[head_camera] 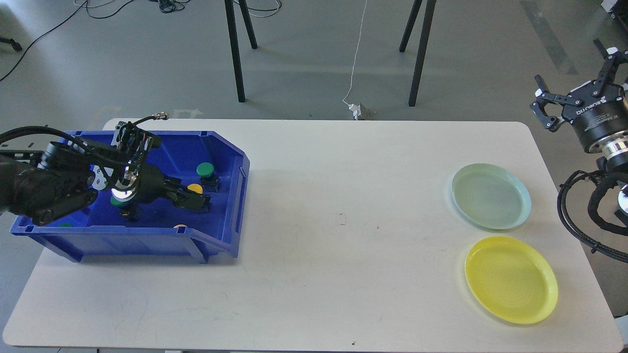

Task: Pass button and place on color plate
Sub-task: 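Grasp a button in the bin with the left gripper and lift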

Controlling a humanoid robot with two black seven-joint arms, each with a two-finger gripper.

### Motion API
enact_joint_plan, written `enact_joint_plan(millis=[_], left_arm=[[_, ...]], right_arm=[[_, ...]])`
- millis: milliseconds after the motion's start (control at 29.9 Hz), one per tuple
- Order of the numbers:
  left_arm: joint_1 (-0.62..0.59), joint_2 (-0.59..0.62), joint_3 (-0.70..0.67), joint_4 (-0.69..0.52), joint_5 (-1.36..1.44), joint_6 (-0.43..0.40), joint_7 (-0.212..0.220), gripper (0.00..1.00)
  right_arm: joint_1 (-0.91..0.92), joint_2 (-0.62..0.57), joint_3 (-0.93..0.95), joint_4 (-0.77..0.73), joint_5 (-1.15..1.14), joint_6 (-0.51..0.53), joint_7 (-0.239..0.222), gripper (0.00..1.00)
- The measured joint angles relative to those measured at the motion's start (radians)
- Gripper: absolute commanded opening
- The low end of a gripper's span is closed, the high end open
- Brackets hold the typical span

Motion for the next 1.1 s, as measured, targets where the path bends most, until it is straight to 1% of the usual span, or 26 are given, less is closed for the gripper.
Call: enact_joint_plan(millis=[167, 268, 335, 368, 401, 602, 736, 970, 1104], left_arm=[[0.006, -0.003, -0.022, 0.01, -0.001, 0.0, 0.0, 0.96], [0.014, -0.004, -0.026, 0.011, -0.002, 0.0, 0.0, 0.88], [0.017, -0.006, -0.027, 0.017, -0.002, -0.001, 0.0, 0.87], [0.019, -0.01, -0.027, 0.021, -0.002, -0.001, 0.0, 0.84], [0.023, -0.014, -0.027, 0.026, -0.002, -0.001, 0.0, 0.8], [0.051, -0.034, -0.028, 0.059, -0.003, -0.001, 0.0, 0.65], [0.059, -0.051, -0.029, 0.081, -0.017, 0.0, 0.0, 0.61], [0.068, -0.07, -0.028, 0.117, -0.041, 0.018, 0.0, 0.59], [0.069, -0.075, -0.028, 0.128, -0.043, 0.022, 0.0, 0.53]], right_arm=[[-0.01, 0.0, 0.0, 0.0, 0.0, 0.0, 0.001, 0.99], [-0.013, 0.0, 0.0, 0.0, 0.0, 0.0, 0.001, 0.99], [-0.016, 0.0, 0.001, 0.001, 0.001, 0.0, 0.001, 0.99], [-0.017, 0.0, 0.001, 0.001, 0.001, 0.0, 0.001, 0.99], [-0.018, 0.0, 0.001, 0.002, 0.001, 0.0, 0.001, 0.99], [-0.022, -0.001, 0.001, 0.002, 0.002, 0.0, 0.001, 0.99], [-0.024, -0.001, 0.001, 0.002, 0.002, 0.0, 0.001, 0.99], [-0.03, -0.001, 0.001, 0.001, 0.002, 0.0, 0.001, 0.99], [-0.032, -0.001, 0.001, 0.0, 0.002, 0.0, 0.002, 0.99]])
